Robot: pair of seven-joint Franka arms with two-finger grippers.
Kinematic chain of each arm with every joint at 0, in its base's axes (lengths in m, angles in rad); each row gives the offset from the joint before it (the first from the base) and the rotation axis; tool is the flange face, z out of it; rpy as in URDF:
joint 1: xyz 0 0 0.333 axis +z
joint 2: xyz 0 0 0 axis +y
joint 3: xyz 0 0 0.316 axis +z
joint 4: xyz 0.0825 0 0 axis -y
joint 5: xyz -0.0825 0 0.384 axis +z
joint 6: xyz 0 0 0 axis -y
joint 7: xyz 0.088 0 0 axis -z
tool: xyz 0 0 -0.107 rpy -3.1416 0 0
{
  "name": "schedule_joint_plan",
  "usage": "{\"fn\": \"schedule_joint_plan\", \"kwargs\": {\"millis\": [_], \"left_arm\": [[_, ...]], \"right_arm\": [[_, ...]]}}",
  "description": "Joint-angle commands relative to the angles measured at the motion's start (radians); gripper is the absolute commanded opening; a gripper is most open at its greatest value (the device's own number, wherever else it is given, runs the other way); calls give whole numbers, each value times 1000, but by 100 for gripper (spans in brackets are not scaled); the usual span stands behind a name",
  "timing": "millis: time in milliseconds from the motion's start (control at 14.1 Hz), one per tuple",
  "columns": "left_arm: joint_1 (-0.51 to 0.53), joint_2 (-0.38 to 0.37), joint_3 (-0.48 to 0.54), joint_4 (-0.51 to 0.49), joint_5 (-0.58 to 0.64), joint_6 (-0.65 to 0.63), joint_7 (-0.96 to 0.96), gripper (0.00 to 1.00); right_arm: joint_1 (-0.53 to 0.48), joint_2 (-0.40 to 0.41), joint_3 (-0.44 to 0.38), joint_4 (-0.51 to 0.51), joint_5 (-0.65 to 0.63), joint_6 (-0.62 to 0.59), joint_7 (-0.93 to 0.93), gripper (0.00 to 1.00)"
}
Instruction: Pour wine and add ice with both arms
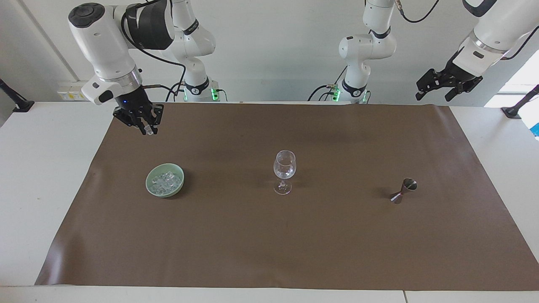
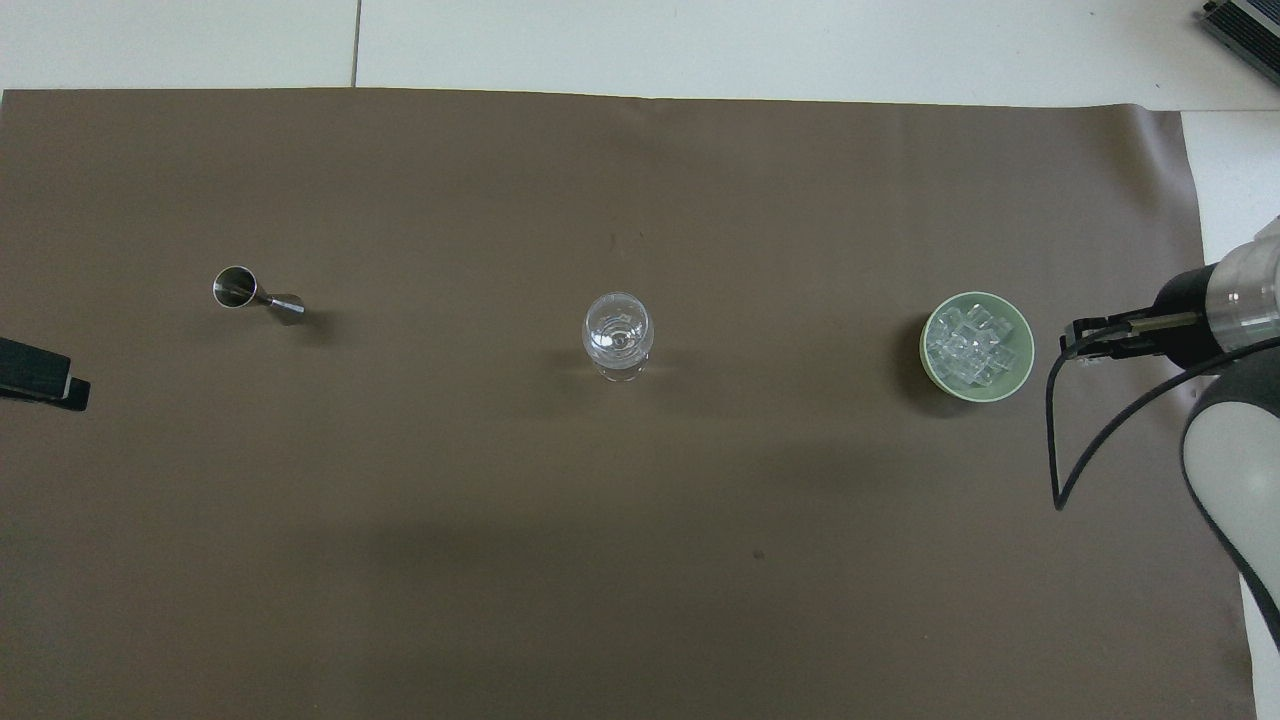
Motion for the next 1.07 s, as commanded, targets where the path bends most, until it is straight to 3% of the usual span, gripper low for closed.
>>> {"fn": "schedule_joint_plan", "kwargs": {"millis": [0, 356, 782, 996], "left_arm": [[8, -24, -7, -24, 17, -5, -9, 100], [8, -24, -7, -24, 19, -5, -9, 100], [8, -24, -7, -24, 17, -5, -9, 100], [8, -24, -7, -24, 19, -5, -9, 100]], "right_arm": [[12, 4, 12, 16, -15, -19, 47, 0], [25, 5, 78, 25, -15, -19, 182, 0], [23, 1, 231, 22, 10, -4, 406, 0], [23, 4, 282, 21, 76, 71, 489, 0]]}}
